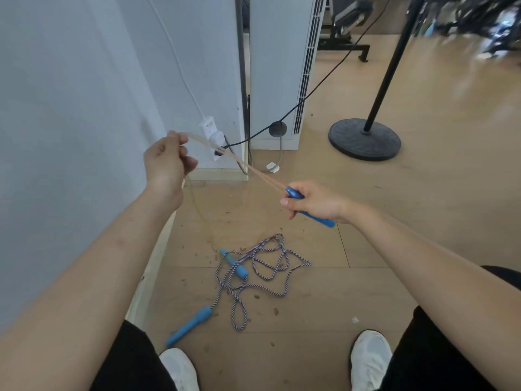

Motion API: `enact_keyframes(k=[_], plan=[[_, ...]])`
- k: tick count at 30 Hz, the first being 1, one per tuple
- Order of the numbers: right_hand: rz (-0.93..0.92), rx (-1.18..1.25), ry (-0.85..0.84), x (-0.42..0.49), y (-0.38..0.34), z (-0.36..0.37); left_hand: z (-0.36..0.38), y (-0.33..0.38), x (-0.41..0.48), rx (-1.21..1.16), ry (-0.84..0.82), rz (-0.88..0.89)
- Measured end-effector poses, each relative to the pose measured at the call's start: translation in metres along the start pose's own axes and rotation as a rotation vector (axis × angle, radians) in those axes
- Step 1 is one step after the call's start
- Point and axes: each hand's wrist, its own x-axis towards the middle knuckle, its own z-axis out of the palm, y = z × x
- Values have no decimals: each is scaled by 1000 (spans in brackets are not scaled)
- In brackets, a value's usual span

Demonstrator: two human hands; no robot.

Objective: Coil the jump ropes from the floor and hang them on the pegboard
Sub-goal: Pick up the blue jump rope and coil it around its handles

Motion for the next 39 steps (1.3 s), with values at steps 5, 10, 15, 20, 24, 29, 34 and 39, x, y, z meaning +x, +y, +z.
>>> enact_keyframes(k=[5, 10, 15, 20, 24, 29, 34, 39], plan=[[113, 112, -110, -7, 2, -3, -7, -4, 1, 50, 41, -13], [227, 198, -260, -12, 0, -3, -15, -7, 4, 57, 108, -20], [244, 323, -407, -18, -10, -6, -23, -10, 11, 126, 186, -58], [207, 325, -432, -22, -10, -4, -31, -20, 14, 324, 53, -96], [162, 333, -373, -20, -11, -3, -21, -21, -8, 484, -239, -114], [160, 300, -411, -18, -14, 2, 0, -30, -39, 562, -697, -24], [183, 324, -437, -19, -19, 5, 14, -44, -59, 557, -1056, 17], [204, 318, -426, -23, -20, -1, 12, -50, -49, 568, -893, 82]])
